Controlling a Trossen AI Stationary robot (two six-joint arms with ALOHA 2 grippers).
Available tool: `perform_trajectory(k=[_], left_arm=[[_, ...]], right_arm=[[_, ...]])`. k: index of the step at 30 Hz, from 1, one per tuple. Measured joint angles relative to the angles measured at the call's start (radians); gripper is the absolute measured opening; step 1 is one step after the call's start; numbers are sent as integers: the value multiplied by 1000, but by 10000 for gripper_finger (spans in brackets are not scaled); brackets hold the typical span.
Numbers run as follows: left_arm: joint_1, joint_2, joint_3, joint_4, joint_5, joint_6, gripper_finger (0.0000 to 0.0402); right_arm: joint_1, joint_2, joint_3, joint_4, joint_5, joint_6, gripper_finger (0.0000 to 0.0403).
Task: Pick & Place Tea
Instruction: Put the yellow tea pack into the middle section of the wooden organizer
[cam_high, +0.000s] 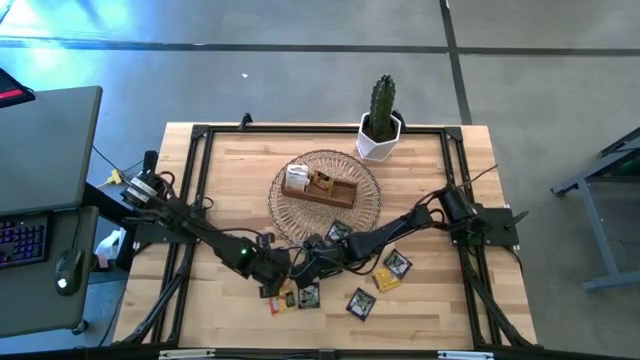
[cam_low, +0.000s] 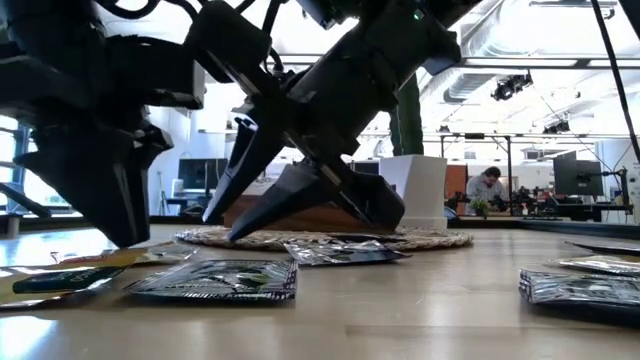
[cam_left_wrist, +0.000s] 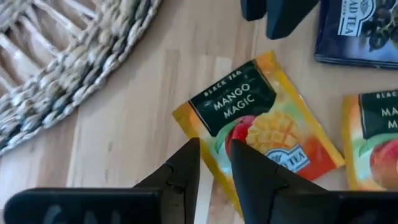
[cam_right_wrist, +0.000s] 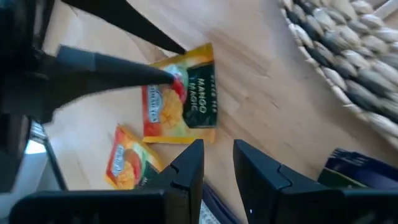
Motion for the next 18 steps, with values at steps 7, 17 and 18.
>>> perform_trajectory(k=[7, 17, 18], left_arm=[[-1, 16, 8, -45, -51, 42, 88], [-82, -112, 39, -99, -89, 4, 88], [-100, -115, 39, -114, -90, -30, 88]], right_arm=[[10, 2, 0, -15, 44, 14, 83], [4, 2, 0, -26, 55, 7, 83], [2, 2, 0, -25, 55, 7, 83]])
